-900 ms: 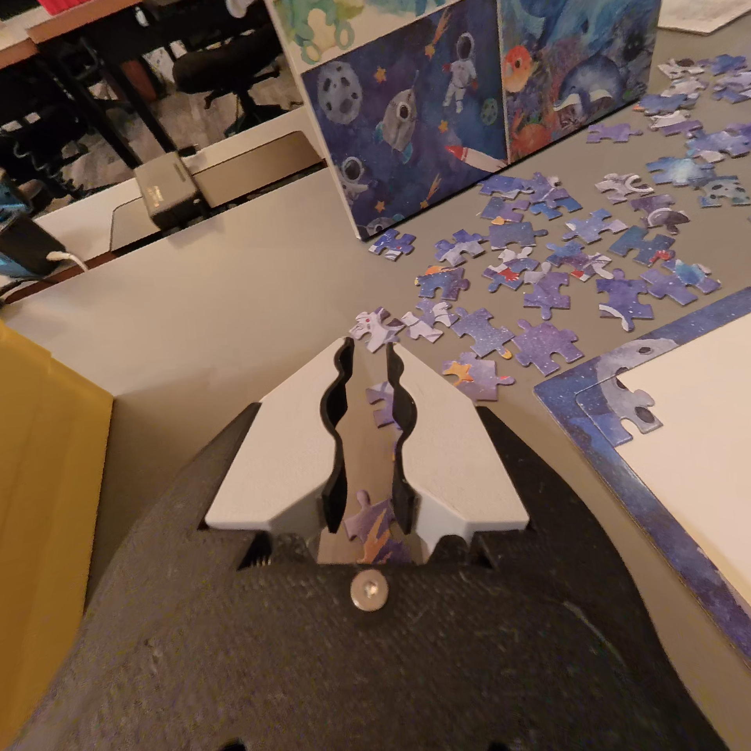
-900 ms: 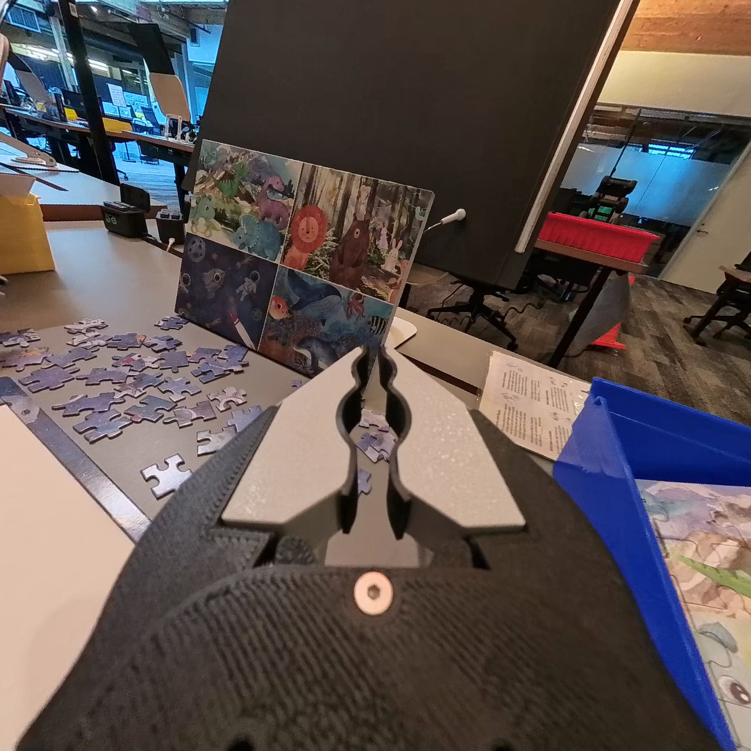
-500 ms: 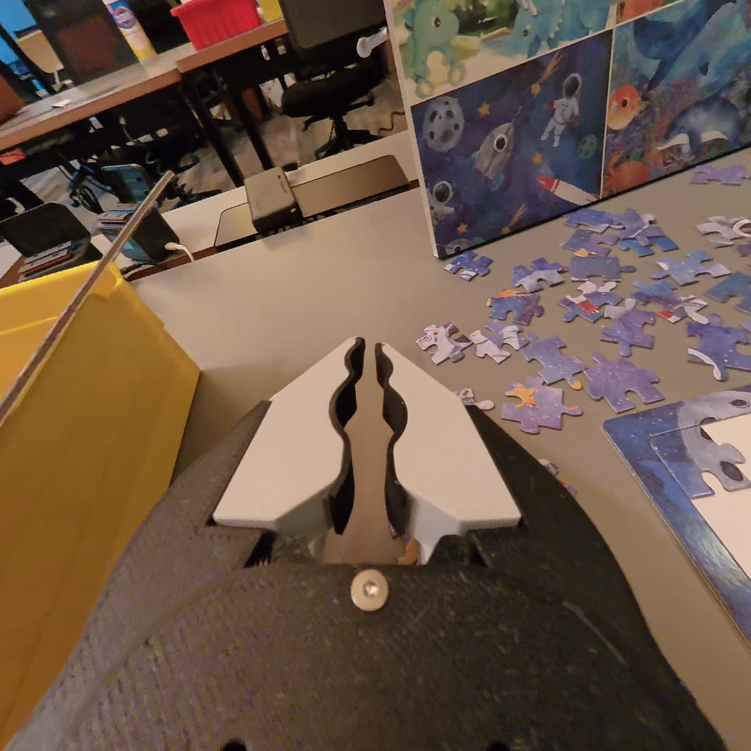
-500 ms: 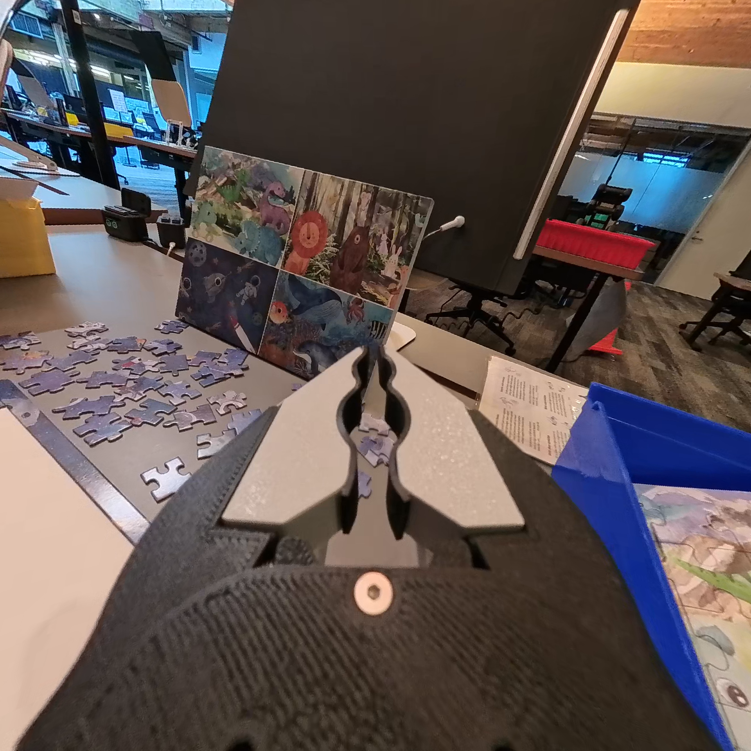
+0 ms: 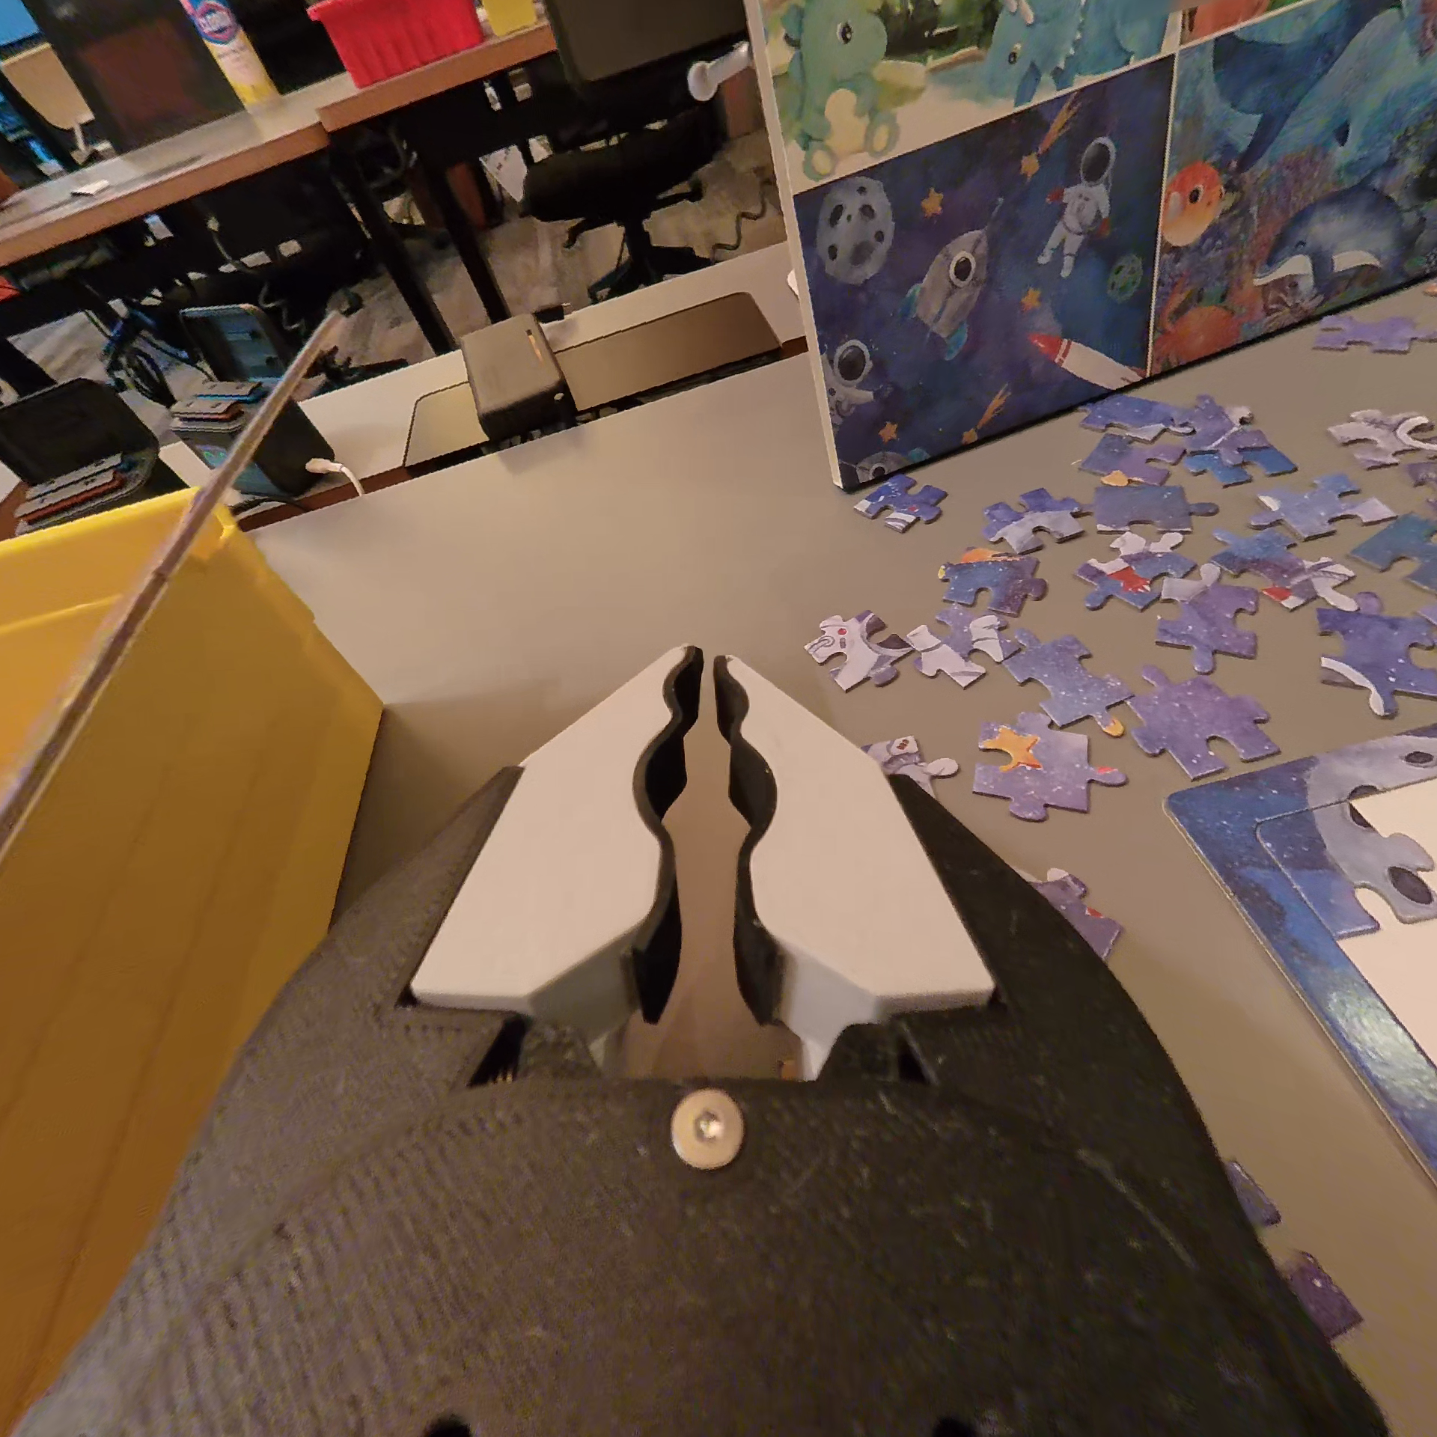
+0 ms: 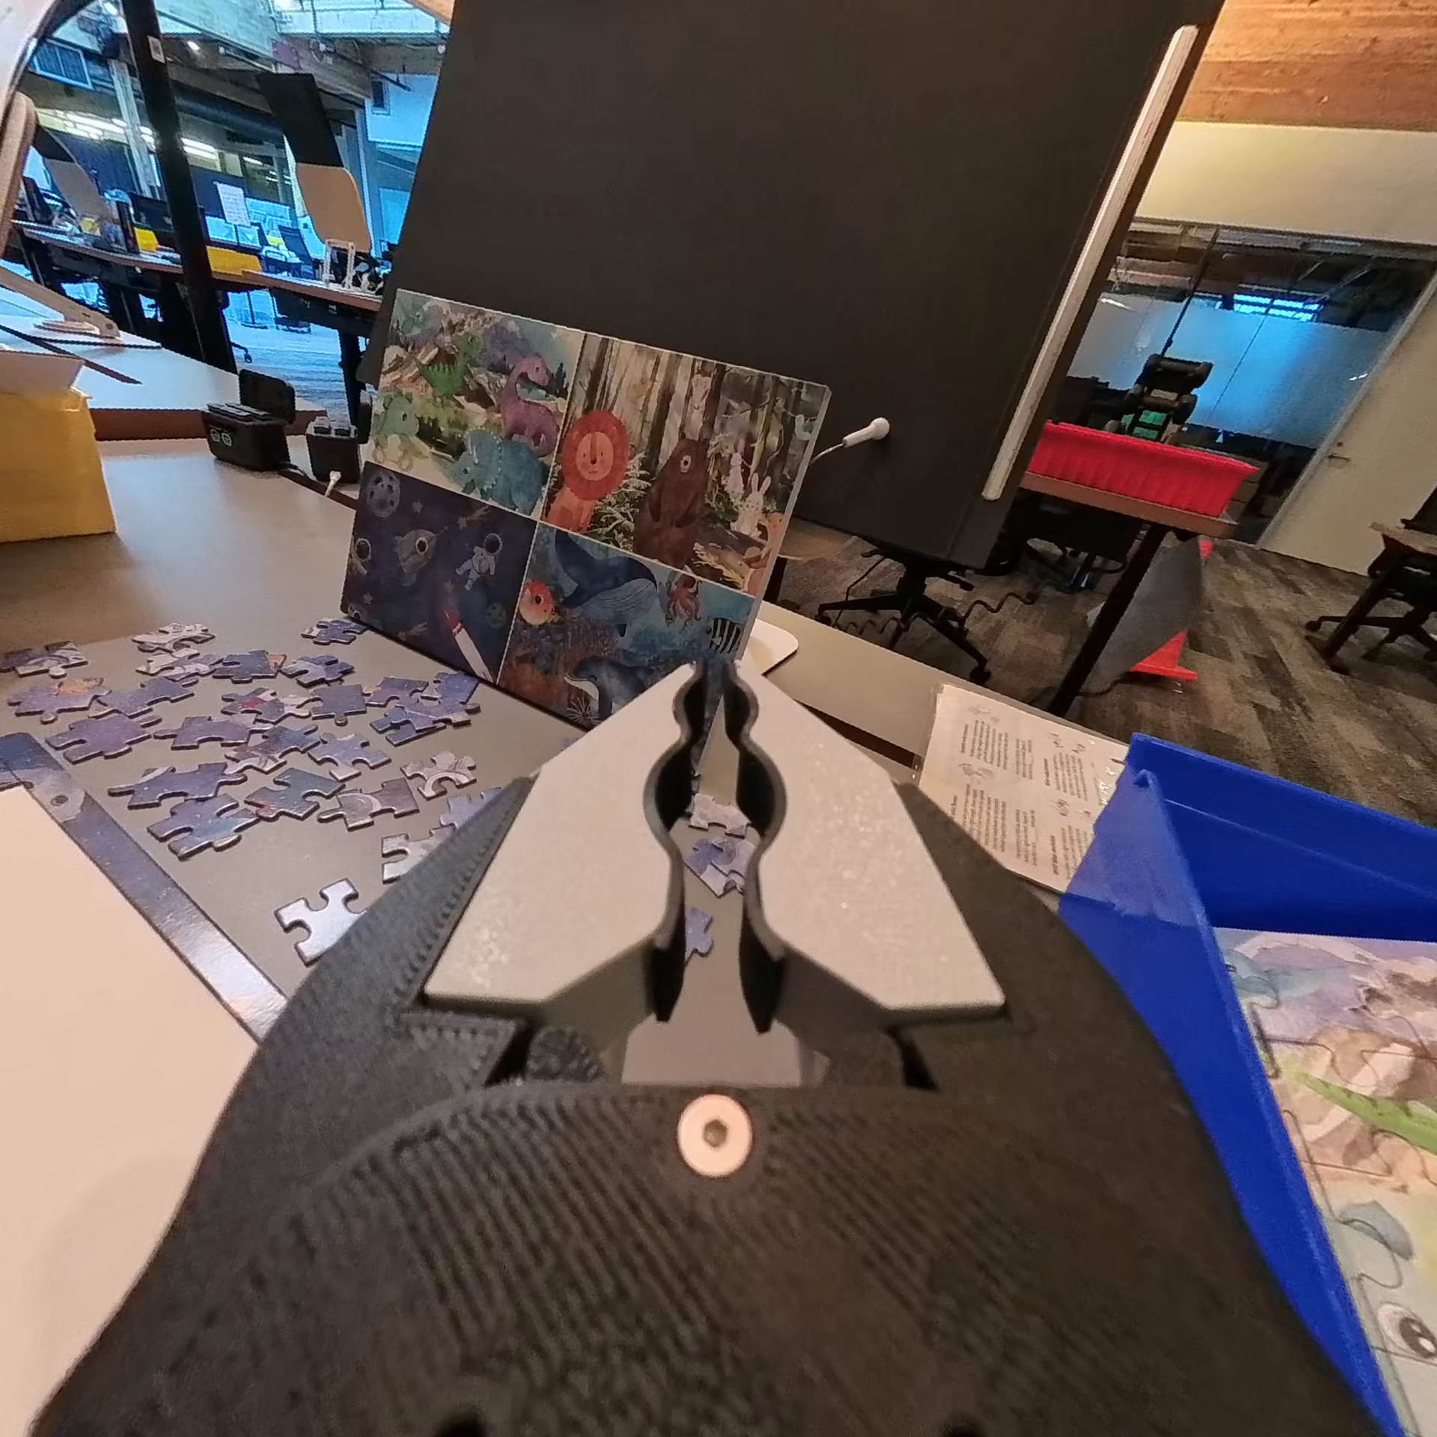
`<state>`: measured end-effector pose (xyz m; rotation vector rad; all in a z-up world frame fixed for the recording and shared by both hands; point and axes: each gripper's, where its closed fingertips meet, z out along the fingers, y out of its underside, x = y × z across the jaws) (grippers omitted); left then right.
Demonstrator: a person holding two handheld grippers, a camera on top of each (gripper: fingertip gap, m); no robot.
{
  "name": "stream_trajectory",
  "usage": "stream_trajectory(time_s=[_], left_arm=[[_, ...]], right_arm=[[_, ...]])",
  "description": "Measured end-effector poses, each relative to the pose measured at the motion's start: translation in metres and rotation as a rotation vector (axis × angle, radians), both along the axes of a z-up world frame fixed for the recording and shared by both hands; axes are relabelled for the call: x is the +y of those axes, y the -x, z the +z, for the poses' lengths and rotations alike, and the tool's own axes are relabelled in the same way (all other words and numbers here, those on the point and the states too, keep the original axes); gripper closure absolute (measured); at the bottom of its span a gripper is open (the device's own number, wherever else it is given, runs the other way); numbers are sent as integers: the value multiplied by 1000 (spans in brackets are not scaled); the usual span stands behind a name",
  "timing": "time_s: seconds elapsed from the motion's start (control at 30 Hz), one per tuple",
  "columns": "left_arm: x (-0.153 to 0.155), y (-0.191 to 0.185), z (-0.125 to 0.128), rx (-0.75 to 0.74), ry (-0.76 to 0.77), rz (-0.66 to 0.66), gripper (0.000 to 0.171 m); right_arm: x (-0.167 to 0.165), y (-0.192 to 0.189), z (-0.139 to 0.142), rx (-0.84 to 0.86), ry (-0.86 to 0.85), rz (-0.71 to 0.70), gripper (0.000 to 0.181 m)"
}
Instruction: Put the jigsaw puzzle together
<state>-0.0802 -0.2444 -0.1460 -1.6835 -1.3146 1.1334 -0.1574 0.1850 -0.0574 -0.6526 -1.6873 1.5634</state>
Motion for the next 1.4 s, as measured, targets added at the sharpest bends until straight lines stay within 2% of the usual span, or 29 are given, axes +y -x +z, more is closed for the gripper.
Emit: stream_trajectory(time_s=[0.3,0.63,1.4], left_arm=[[8,-1,-4,-25,-1,-50,161],[13,-1,-5,-30,-3,-69,159],[22,-1,-7,-36,7,-112,156]], right_arm=[[0,1,-1,-5,1,0,180],[1,3,-5,-16,0,-3,180],[16,-1,14,39,63,-36,180]])
